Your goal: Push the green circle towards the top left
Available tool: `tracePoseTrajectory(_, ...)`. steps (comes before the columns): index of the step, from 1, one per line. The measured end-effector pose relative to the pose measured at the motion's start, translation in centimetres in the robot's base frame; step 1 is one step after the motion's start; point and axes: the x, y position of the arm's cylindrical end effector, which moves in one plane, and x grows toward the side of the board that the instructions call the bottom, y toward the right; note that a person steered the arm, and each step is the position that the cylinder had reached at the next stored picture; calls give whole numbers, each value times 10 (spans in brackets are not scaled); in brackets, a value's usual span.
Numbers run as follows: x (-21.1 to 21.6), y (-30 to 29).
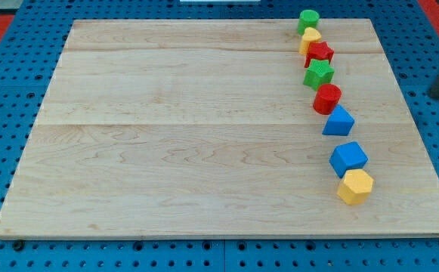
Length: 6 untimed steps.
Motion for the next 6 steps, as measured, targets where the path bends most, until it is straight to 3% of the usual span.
tracePoseTrajectory(1, -112, 0)
tracePoseTrajectory(2, -158, -7)
tracePoseTrajectory(4, -158, -32)
tracePoseTrajectory(5, -158, -191)
tracePoseTrajectory(6, -157, -260)
